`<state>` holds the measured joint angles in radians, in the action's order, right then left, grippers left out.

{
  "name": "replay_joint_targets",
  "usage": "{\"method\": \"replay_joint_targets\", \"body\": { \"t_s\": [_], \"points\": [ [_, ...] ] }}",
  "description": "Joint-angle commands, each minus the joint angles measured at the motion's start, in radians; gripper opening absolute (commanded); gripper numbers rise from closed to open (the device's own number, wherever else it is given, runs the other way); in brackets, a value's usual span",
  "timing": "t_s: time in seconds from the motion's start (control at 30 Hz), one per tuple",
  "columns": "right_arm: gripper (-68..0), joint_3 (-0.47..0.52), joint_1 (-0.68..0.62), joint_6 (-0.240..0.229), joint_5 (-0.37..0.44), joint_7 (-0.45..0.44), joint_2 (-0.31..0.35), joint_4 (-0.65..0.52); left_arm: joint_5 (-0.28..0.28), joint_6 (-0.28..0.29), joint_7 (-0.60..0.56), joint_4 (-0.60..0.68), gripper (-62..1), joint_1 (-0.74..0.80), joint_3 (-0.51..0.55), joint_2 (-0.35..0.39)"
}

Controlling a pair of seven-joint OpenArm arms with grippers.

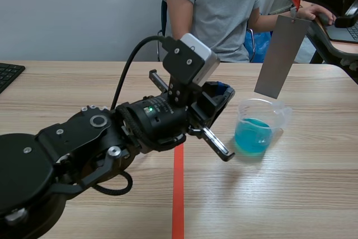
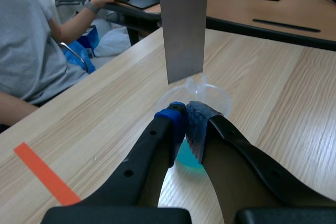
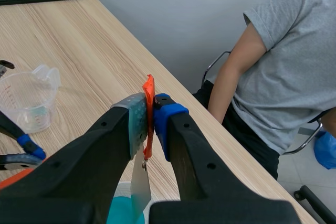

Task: Do the redox reaction experiment.
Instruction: 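Point at the plate with the left hand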

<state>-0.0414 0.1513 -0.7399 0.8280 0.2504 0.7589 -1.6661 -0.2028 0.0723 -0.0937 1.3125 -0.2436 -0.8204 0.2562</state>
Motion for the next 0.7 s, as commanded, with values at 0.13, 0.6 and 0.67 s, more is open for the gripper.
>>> {"method": "replay_joint_targets", "body": {
  "t_s": [0.13, 0.6, 0.67],
  "points": [
    [-66.4, 0.001, 0.017, -0.006, 0.014, -0.023, 0.011, -0.012, -0.005, -0.002, -0.01, -0.075, -57.7, -0.058, 0.001, -0.092],
    [-66.4, -0.005, 0.015, -0.006, 0.014, -0.017, -0.006, -0.012, 0.038, -0.002, -0.079, -0.312, -57.7, -0.143, 0.001, -0.243],
    [-66.4, -0.006, 0.015, -0.006, 0.014, -0.018, -0.006, -0.012, 0.047, -0.002, -0.1, -0.319, -57.7, -0.145, 0.0, -0.242]
  ]
}}
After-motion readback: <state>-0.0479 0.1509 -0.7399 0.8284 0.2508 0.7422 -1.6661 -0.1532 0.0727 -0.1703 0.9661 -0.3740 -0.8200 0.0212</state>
